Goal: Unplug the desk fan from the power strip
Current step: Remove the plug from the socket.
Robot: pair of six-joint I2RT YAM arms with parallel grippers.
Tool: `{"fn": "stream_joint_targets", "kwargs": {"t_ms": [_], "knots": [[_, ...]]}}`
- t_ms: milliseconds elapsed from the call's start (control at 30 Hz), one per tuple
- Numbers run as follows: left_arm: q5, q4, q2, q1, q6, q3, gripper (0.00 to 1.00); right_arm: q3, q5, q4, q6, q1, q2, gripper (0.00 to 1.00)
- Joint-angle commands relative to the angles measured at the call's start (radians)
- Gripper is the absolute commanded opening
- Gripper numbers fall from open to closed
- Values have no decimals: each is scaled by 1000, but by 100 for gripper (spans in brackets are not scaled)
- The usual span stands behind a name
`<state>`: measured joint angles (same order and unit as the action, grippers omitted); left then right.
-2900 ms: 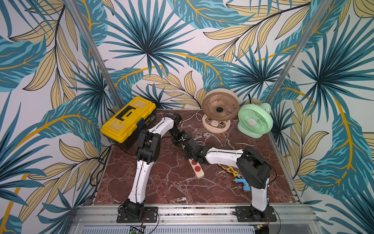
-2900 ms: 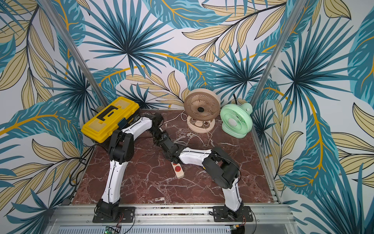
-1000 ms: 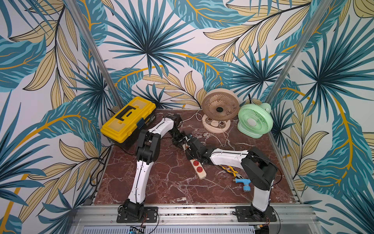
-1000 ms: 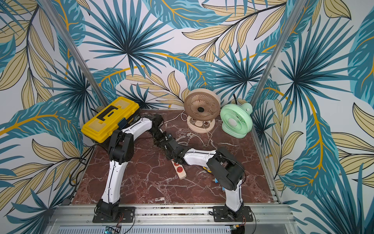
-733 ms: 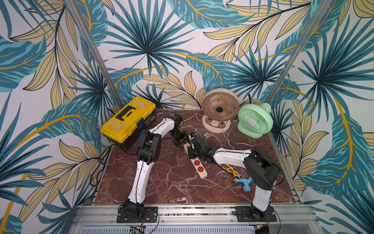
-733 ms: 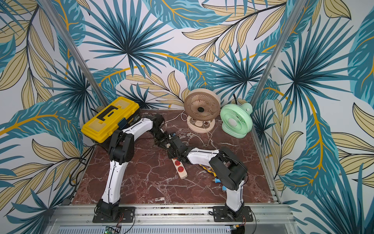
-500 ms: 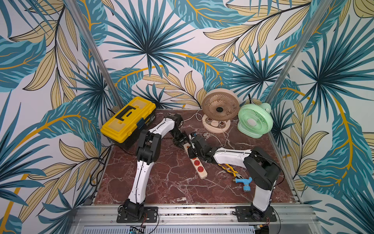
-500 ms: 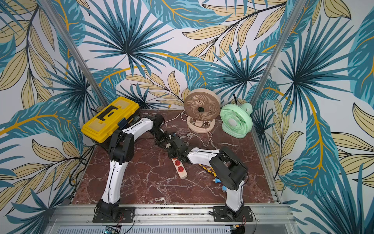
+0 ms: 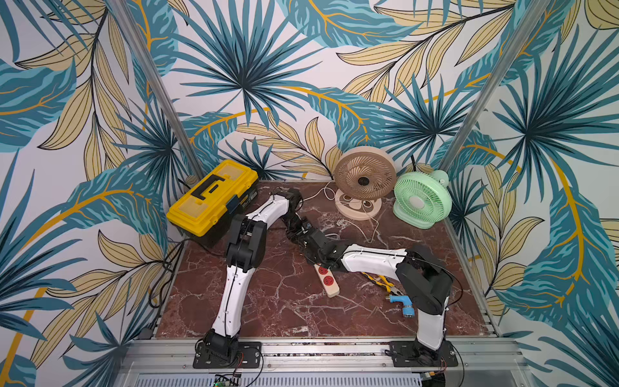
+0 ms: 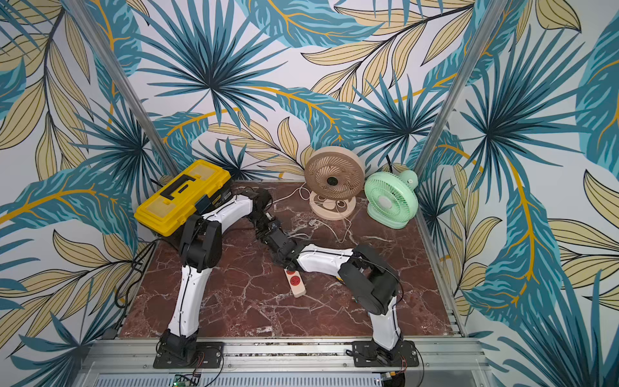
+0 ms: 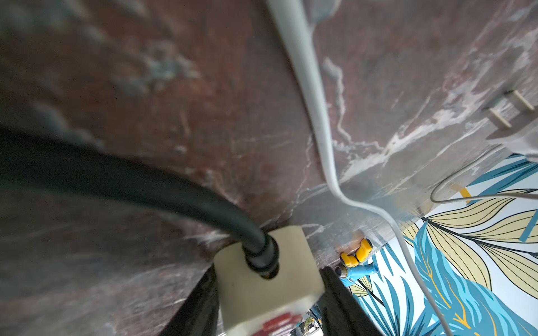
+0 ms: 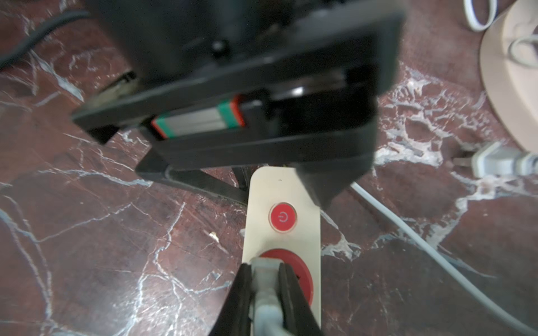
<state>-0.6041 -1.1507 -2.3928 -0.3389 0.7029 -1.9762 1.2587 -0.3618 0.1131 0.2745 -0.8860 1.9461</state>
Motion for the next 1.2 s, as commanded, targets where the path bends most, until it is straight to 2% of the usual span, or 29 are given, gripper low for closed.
{"fn": "stream_joint_targets", "kwargs": {"t_ms": [0,233,433,900,1167], "knots": [[214,82,-99,12,-15,61,0,80,-46,-39,-124,-84,9,0],[211,82,-100,12,-16,61,0,110,-124,-36,-211,-128,32,0],[210,85,-100,14,-18,66,0,76,-155,-64,-171,-120,15,0],[208,97,-92,18,-19,86,0,-92,100,-155,146,74,-104,0],[205,104,-92,18,-18,94,0,-116,170,-176,225,131,-106,0]]}}
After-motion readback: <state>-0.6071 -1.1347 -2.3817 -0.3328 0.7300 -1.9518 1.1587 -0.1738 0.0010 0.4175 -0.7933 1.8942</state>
